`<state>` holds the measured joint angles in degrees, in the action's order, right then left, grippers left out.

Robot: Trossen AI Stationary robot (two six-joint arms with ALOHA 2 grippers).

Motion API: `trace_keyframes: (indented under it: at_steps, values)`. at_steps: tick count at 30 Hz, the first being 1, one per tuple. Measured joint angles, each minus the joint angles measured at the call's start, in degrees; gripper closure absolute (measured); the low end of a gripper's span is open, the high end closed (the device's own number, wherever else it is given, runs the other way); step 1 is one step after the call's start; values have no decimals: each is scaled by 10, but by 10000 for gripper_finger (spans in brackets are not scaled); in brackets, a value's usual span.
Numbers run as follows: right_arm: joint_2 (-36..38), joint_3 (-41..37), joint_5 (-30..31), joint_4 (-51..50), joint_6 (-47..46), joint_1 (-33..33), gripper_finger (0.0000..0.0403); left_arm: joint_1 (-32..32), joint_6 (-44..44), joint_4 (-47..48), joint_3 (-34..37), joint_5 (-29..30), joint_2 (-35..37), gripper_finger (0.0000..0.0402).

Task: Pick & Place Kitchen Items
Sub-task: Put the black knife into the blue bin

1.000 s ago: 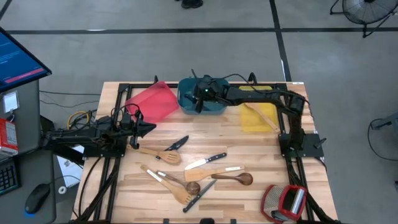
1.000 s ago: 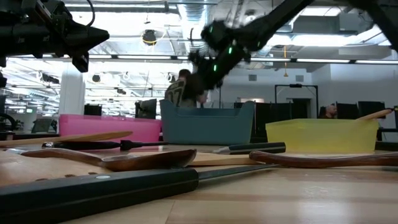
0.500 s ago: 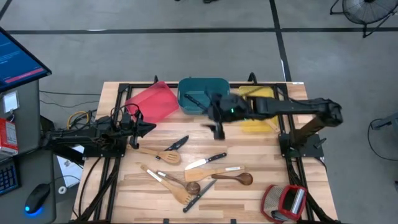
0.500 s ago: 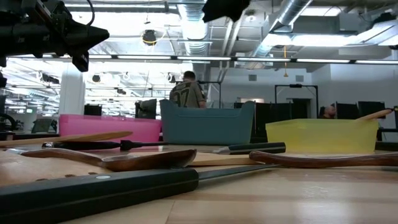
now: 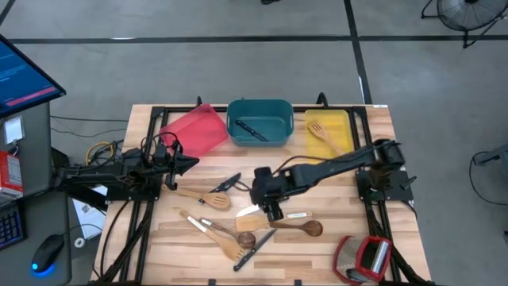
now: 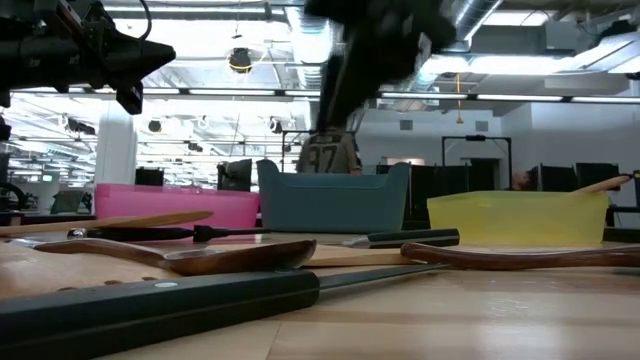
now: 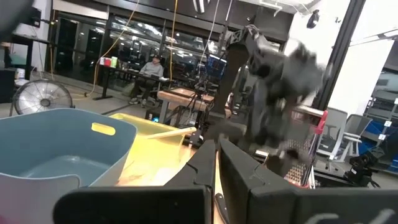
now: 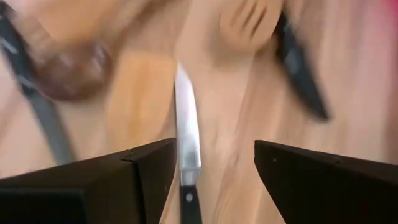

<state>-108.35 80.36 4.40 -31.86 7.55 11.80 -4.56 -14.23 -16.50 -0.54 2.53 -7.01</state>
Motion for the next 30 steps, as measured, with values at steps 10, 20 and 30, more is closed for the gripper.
trace_keyframes:
  at_steps: [10, 20, 30]
  values:
    - [-111, 3, 1, -94, -23, -15, 178, 0, 0, -4, 0, 0, 0, 399]
    - [-118, 2, 39, -85, -29, -13, 201, 0, 0, -7, 0, 0, 0, 399]
    - [-118, 1, 27, -83, -31, -11, 326, 0, 0, -8, 0, 0, 0, 399]
